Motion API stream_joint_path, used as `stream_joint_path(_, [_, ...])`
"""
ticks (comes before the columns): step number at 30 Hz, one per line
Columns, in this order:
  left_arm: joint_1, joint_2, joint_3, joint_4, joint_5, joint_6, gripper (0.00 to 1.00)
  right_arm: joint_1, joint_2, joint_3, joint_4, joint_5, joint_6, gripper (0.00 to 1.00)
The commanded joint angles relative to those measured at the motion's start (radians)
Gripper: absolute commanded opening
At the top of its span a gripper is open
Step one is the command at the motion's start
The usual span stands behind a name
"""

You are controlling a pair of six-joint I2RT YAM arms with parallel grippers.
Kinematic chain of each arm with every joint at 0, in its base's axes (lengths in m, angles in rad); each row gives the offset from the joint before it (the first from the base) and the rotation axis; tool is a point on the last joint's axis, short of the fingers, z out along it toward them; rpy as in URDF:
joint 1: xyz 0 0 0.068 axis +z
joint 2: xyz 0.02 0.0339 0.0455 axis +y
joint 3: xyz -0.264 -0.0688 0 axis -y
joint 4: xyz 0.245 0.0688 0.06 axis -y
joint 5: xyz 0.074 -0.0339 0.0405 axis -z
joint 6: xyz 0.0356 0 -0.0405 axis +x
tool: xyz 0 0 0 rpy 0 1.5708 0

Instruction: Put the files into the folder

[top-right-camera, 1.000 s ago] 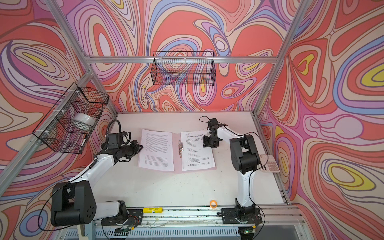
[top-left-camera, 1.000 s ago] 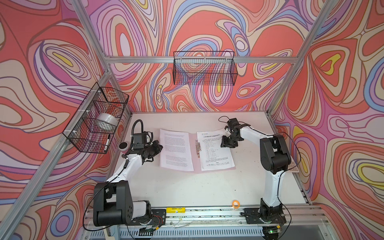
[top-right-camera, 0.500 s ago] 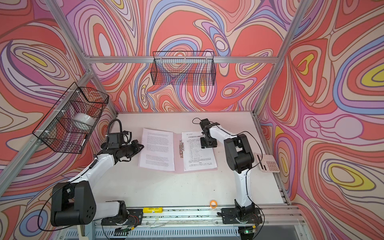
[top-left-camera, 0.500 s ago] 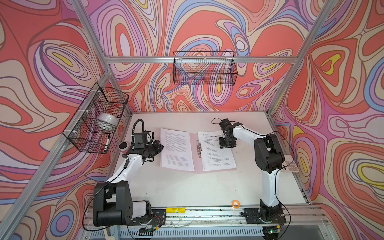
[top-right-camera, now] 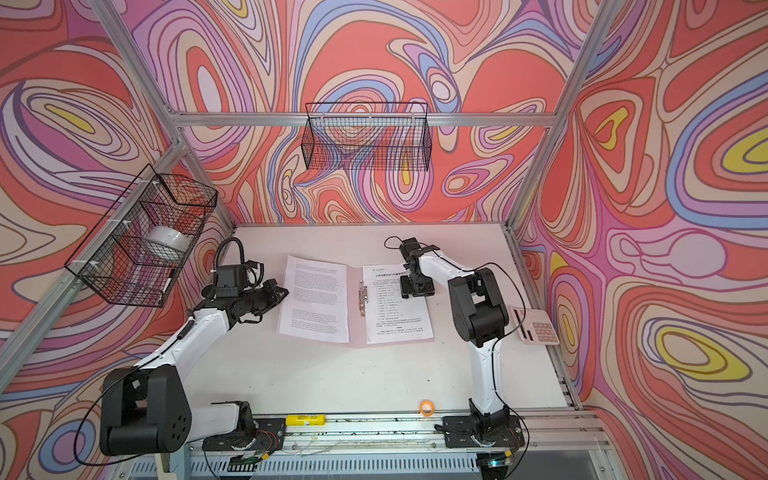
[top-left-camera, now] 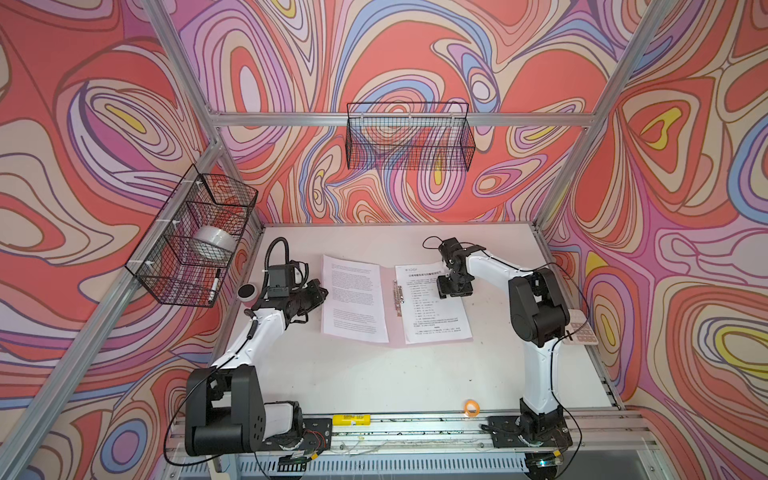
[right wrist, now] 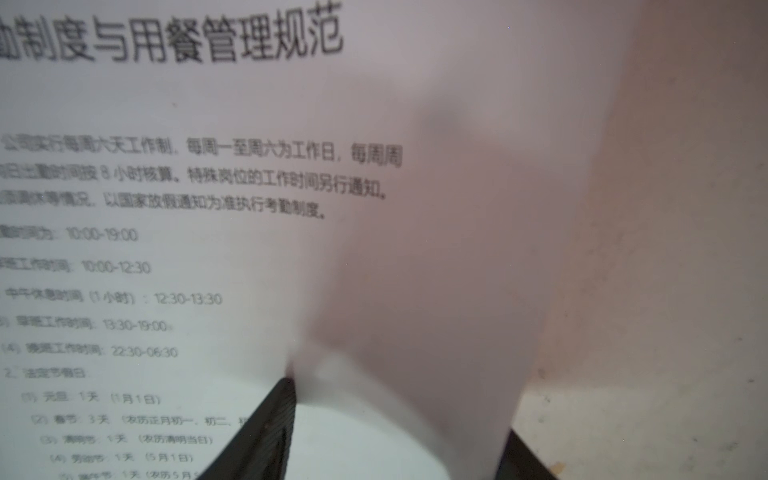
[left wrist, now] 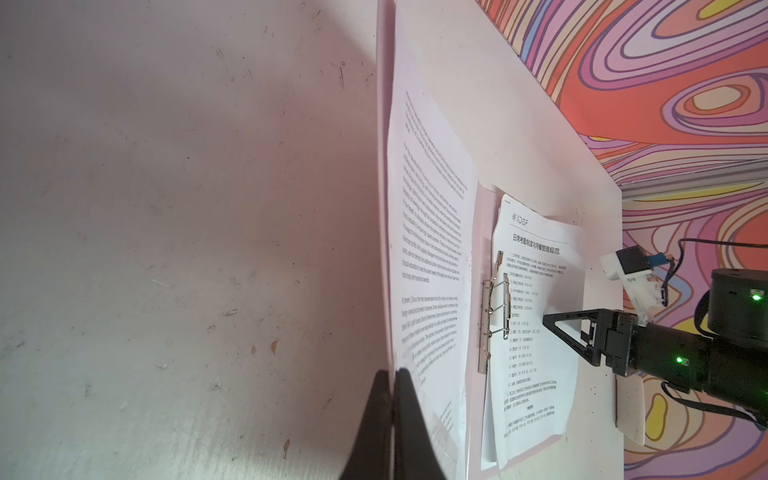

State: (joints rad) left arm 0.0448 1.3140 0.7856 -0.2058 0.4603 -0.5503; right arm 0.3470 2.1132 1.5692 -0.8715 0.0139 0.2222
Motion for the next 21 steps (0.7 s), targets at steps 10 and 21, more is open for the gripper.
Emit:
stream_joint_path(10, [-0.019,-0.027,0.023,-0.024,0.015,0.023,0.0,0.009,-0.105,0.004,-0.05,0.033,0.002,0.95])
stream_joint_path(21, [-0.039,-0.046,0.032,-0.035,0.003,0.007,0.0,0.112,-0.179,0.119,-0.023,-0.151,0.036,0.74])
